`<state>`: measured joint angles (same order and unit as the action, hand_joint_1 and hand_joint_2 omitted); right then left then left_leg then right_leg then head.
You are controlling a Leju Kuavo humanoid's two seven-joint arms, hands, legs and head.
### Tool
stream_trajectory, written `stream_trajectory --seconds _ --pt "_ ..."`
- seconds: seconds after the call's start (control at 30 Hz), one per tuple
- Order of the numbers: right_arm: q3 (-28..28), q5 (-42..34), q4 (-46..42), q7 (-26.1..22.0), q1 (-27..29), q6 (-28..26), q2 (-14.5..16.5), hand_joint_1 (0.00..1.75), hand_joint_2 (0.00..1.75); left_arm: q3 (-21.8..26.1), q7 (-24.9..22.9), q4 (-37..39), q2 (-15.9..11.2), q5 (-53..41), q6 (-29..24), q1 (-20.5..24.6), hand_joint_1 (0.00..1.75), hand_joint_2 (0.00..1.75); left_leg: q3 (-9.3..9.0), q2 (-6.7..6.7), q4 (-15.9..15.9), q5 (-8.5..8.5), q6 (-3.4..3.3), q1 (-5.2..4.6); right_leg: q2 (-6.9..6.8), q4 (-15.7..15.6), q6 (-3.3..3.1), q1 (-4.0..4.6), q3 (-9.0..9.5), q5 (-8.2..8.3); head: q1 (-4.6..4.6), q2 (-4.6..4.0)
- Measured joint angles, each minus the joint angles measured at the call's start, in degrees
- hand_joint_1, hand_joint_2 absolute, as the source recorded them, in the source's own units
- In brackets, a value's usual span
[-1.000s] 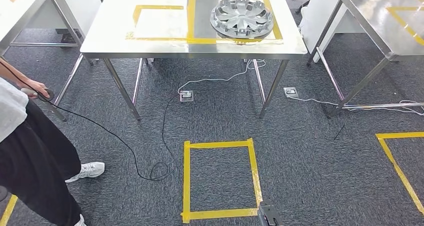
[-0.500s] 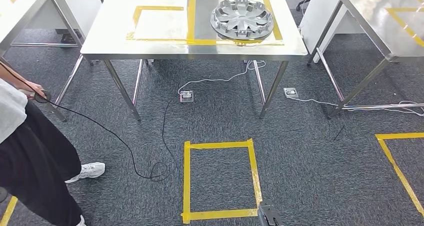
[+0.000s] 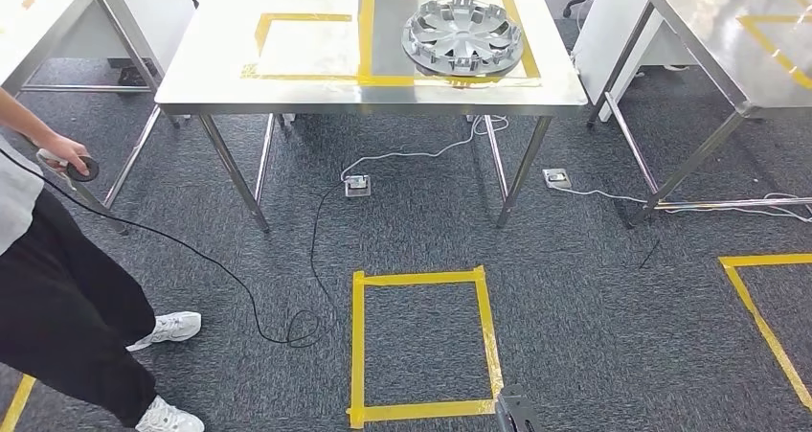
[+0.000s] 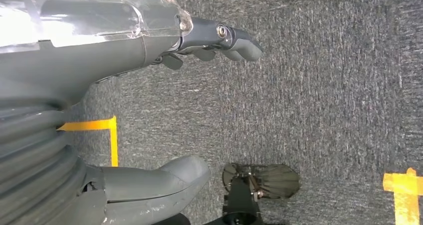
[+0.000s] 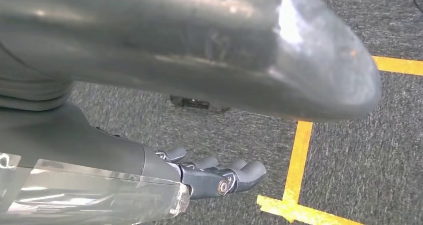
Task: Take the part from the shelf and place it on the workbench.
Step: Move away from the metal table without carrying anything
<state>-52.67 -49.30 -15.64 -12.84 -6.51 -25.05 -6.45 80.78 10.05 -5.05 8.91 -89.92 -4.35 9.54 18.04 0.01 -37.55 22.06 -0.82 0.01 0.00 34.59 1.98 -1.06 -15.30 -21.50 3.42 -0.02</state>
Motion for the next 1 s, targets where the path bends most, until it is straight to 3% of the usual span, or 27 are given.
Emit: stream_trajectory --seconds 0.33,0.73,0.93,1.0 --pt "-0.01 -0.95 0.21 0.44 0.28 0.99 2.5 0.0 0.0 -2.39 -2.57 -0.02 -2.09 0.0 -0.05 0.01 0.0 1.75 5.01 0.01 -8.09 3.01 0.21 -0.01 -0.01 8.94 -0.16 0.0 -5.52 -3.39 -0.08 0.0" --pt "0.01 -0.44 0.62 0.16 0.24 3.3 3.09 0.0 0.0 -3.75 5.23 -0.01 -2.68 1.81 -1.78 0.03 0.0 1.75 9.11 0.01 -14.96 5.69 0.28 0.0 -0.01 16.11 -0.23 0.01 -9.76 -6.24 -0.11 0.0" --pt "-0.01 0.03 0.65 0.02 -0.21 3.84 3.74 0.0 0.0 -3.75 5.02 0.0 -2.68 1.85 -2.2 0.04 0.0 1.75 10.67 0.01 -17.62 6.78 0.33 0.01 -0.01 18.87 -0.29 0.01 -11.35 -7.37 -0.14 0.0" --pt "-0.02 0.11 0.66 -0.1 -0.32 4.04 3.91 0.0 0.0 -3.75 4.63 0.0 -2.68 1.82 -2.21 0.03 0.0 0.87 10.97 0.01 -18.21 7.04 0.33 0.01 -0.02 19.5 -0.3 0.01 -11.66 -7.66 -0.13 0.0"
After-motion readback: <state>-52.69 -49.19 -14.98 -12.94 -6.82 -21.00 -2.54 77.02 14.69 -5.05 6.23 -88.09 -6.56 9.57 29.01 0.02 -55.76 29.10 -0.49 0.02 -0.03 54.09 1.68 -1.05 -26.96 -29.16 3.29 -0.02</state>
